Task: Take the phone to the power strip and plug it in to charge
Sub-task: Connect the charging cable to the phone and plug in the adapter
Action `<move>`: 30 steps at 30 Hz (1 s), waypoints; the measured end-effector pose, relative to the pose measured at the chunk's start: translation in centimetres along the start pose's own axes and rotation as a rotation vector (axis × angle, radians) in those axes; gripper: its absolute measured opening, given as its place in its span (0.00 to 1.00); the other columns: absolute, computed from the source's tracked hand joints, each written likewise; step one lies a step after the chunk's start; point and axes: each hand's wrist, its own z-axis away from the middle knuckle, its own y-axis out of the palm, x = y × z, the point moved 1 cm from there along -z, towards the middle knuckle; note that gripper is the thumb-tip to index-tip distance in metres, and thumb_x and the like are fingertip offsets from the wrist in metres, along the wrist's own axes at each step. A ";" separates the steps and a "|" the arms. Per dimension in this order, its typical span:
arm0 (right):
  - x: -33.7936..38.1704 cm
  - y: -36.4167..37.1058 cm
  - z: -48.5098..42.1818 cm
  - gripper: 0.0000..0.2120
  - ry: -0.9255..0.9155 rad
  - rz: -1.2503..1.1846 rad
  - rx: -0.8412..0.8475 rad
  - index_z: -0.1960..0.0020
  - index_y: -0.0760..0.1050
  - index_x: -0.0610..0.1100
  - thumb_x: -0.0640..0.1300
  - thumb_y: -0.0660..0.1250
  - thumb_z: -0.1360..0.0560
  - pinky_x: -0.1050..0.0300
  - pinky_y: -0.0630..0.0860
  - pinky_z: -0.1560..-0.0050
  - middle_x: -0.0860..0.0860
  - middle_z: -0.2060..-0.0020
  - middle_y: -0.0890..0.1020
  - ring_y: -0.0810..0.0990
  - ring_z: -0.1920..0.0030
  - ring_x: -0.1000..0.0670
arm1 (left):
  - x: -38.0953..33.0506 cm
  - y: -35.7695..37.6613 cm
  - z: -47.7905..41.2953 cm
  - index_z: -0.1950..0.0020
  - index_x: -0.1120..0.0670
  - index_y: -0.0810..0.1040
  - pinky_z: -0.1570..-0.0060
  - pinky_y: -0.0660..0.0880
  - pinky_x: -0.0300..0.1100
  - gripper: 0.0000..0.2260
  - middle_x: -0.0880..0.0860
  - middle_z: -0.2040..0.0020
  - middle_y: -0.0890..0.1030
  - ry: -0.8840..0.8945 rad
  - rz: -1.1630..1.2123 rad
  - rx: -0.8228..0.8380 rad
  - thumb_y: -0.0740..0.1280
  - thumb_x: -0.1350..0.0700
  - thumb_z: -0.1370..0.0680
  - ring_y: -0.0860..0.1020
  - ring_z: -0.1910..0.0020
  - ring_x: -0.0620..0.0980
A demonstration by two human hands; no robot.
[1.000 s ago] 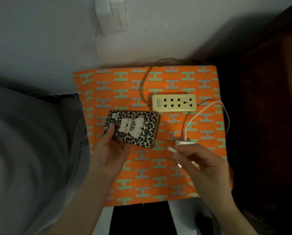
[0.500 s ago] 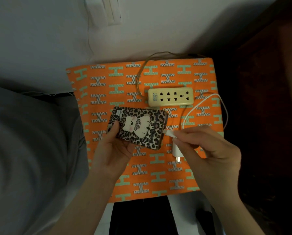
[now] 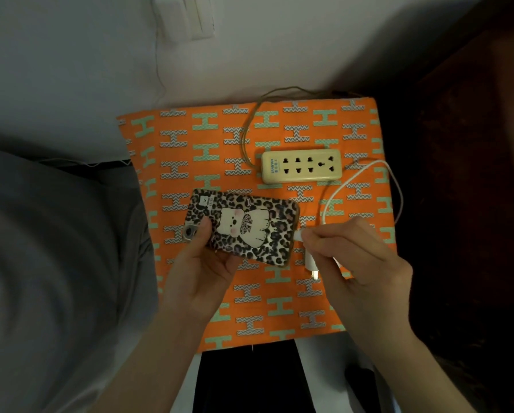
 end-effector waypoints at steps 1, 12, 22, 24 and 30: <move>-0.3 0.2 0.2 0.03 0.003 0.006 0.020 0.56 0.83 0.37 0.33 0.71 0.28 0.62 0.77 0.56 0.46 0.59 0.85 0.81 0.58 0.51 | -0.2 -0.1 0.0 0.34 0.57 0.74 0.56 0.82 0.45 0.17 0.56 0.42 0.82 0.005 -0.013 0.014 0.61 0.55 0.22 0.81 0.44 0.52; -5.3 0.5 3.8 0.20 0.757 -0.030 0.117 0.48 0.72 0.55 0.63 0.71 0.35 0.67 0.71 0.66 0.59 0.55 0.80 0.80 0.58 0.57 | -4.4 -0.2 -3.5 0.35 0.57 0.73 0.51 0.80 0.55 0.17 0.57 0.40 0.81 0.060 -0.821 -0.026 0.65 0.58 0.24 0.81 0.45 0.56; -6.1 4.1 2.5 0.32 0.753 0.321 0.192 0.39 0.61 0.53 0.71 0.65 0.34 0.57 0.70 0.67 0.55 0.61 0.74 0.74 0.66 0.50 | -5.6 1.0 -4.9 0.64 0.54 0.73 0.74 0.69 0.40 0.23 0.50 0.71 0.76 0.380 -2.144 -0.122 0.58 0.35 0.26 0.76 0.73 0.49; -6.7 3.5 1.9 0.29 0.809 0.116 0.199 0.38 0.66 0.54 0.67 0.65 0.33 0.57 0.72 0.66 0.55 0.61 0.77 0.77 0.63 0.51 | -6.1 2.1 -5.1 0.69 0.54 0.68 0.74 0.65 0.41 0.26 0.51 0.74 0.70 0.443 -2.403 -0.175 0.53 0.33 0.26 0.72 0.75 0.49; -7.5 0.7 -2.1 0.14 0.843 -0.576 -0.138 0.50 0.73 0.58 0.45 0.73 0.30 0.65 0.78 0.66 0.52 0.51 0.81 0.84 0.54 0.48 | -3.6 7.3 -5.6 0.47 0.52 0.74 0.53 0.74 0.39 0.15 0.49 0.48 0.79 1.056 -2.104 0.188 0.65 0.43 0.26 0.77 0.50 0.48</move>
